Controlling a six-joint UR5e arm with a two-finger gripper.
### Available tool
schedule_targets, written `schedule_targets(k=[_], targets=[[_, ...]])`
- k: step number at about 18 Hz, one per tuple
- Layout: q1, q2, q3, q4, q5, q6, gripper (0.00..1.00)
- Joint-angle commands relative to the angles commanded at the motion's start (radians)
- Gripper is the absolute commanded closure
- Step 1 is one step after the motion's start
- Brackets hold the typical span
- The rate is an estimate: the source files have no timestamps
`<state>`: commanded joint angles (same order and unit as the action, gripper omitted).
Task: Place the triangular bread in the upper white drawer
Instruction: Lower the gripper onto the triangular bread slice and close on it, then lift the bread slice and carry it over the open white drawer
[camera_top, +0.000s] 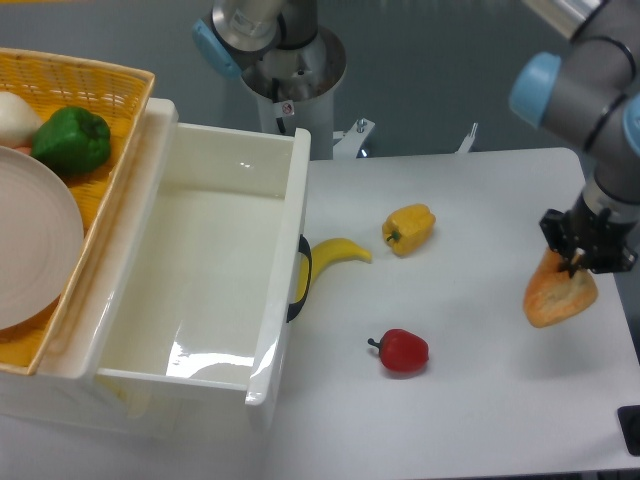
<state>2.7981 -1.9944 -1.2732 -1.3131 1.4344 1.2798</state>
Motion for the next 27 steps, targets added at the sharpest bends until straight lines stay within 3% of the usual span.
schedule_targets(k=[6,14,20,27], targets=[[-0.061,0.106,-0.008,-0.002,-0.114,-0.230,1.00],[-0.098,0.206,-0.046,0.003,-0.265,-0.413,1.00],[-0.233,0.246,-0.077,0.003,-0.301,-0.594,1.00],[-0.351,0.307,-0.158,0.006,-0.295,-0.602,1.00]])
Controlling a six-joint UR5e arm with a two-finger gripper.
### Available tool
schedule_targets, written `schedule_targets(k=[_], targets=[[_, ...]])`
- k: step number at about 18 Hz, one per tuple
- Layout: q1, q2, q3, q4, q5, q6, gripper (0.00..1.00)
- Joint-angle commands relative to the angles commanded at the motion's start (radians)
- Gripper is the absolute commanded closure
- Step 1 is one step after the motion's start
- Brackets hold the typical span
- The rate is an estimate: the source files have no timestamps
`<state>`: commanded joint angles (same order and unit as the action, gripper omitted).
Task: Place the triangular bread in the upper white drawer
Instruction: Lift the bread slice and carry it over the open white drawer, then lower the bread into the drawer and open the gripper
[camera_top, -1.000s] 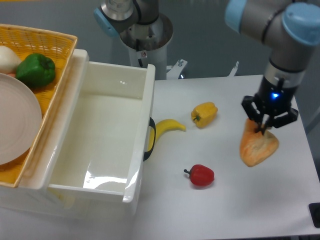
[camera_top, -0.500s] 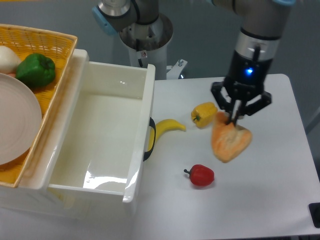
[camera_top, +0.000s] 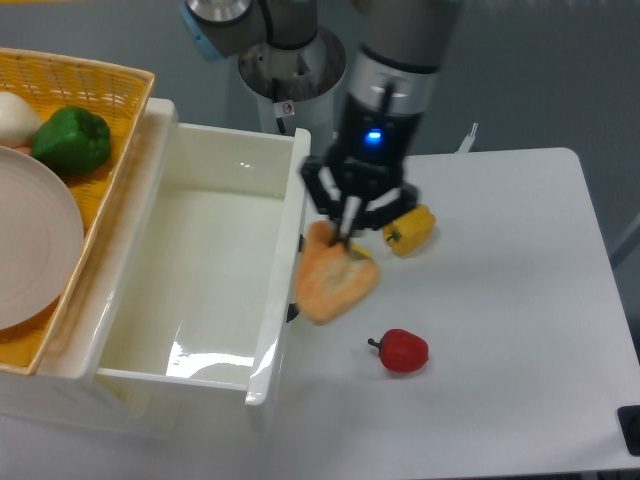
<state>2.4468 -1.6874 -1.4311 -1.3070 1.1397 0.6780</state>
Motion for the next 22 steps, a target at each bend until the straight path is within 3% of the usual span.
schedule_targets(k=[14,17,19,20,22], targets=[[-0.146,-0.035,-0.061,0.005,0.098,0.011,1.00],[-0.163,-0.037,-0.074,0.009,0.129,0.026,0.95],[-0.169,-0.043,-0.075,0.008,0.138,0.038,0.87],[-0.170,-0.044,-0.075,0.008,0.138,0.047,0.73],[-0.170,-0.044,-0.080,0.006,0.146,0.063,0.60]])
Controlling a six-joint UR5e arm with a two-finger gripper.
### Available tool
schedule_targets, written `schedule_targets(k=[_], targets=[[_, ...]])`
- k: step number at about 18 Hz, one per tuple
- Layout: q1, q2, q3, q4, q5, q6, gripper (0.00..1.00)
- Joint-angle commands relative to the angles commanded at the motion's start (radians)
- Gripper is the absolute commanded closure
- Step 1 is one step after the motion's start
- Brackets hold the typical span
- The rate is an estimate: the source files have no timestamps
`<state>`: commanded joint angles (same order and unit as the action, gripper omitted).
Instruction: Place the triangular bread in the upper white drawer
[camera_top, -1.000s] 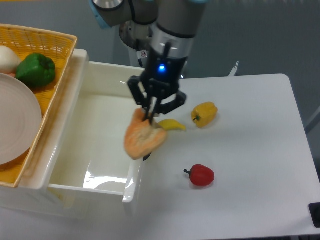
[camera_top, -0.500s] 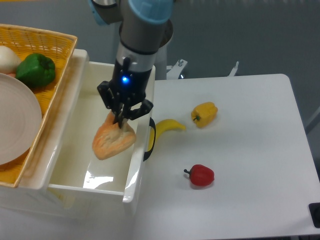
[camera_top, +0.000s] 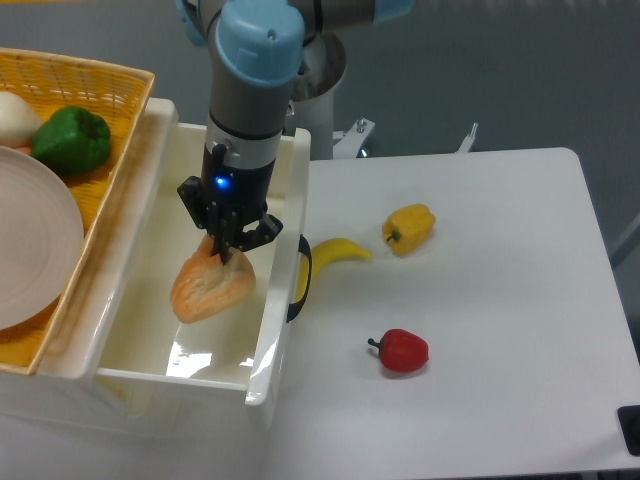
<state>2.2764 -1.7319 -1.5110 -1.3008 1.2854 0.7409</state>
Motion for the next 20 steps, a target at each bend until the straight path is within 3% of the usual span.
schedule_targets(k=[2,3,12,20], targets=[[0.000,0.000,0.000,0.002,0.020,0.006,0.17],[0.000,0.000,0.000,0.002,0.025,0.008,0.00],[0.031,0.014,0.044,-0.003,0.026,-0.033,0.00],[0.208,0.071,0.058,-0.002,0.028,-0.077,0.00]])
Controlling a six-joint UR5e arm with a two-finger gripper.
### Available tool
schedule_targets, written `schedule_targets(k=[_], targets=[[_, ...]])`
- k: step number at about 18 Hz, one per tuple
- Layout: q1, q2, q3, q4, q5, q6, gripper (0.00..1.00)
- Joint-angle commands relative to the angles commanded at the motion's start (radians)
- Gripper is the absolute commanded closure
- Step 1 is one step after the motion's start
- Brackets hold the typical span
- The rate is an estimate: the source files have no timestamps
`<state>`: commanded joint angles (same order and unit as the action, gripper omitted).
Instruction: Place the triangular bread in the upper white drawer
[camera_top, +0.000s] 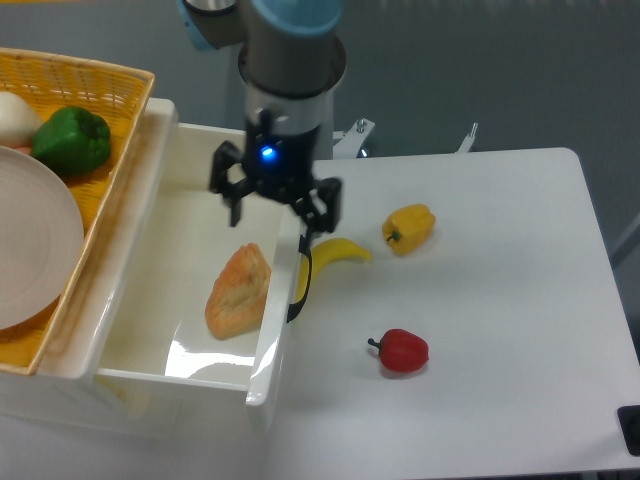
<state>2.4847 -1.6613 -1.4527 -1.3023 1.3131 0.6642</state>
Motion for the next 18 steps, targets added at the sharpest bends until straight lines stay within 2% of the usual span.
schedule_targets(k=[3,6,10,16,18], targets=[[0.087,0.000,0.000,0.015,-0.002,0.017,0.00],[0.172,-0.015,0.000,0.023,-0.002,0.129,0.00],[0.272,-0.064,0.000,0.023,-0.002,0.267,0.00],[0.352,-0.185,0.014,0.031,0.011,0.515,0.00],[0.353,-0.233,0.024,0.035,0.105,0.593,0.00]])
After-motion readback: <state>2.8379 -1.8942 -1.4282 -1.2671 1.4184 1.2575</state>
